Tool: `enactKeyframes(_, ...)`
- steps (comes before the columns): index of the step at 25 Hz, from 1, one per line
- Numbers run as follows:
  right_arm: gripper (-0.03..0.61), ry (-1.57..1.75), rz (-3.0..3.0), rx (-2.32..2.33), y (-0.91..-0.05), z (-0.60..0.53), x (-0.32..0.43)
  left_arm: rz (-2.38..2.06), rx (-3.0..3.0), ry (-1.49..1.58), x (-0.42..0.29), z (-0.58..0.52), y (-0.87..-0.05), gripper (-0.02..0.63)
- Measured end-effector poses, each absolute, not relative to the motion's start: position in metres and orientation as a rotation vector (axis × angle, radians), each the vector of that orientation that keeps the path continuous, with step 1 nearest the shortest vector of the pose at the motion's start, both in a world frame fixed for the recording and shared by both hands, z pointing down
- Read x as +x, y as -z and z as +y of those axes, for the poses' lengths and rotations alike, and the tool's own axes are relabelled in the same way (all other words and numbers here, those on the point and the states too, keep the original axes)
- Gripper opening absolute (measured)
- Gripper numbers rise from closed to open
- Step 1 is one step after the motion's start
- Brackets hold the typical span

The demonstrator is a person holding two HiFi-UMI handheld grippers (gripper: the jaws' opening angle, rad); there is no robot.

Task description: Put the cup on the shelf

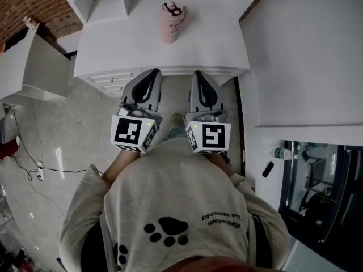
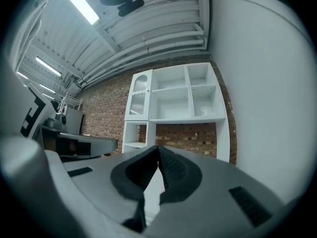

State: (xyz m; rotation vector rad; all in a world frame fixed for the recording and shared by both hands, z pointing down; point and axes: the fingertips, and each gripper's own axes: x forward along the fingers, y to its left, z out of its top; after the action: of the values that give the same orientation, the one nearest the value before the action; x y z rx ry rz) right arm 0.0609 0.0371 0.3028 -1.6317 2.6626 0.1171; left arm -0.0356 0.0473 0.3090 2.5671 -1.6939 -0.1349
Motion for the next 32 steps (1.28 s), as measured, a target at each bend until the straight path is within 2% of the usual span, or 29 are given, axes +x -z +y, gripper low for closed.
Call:
enactKeyframes(16, 0.009, -0.126, 2.829, -1.394, -0.314, -0.091, 0.076, -1.860, 2.451, 0.137, -0.013, -0.064, -0.317, 0.008)
enactKeyframes(32, 0.010, -0.036, 2.885, -1.327, -0.339, -0.127, 0.061, -1.884, 2.413, 0.110, -0.025, -0.098, -0.337, 0.008)
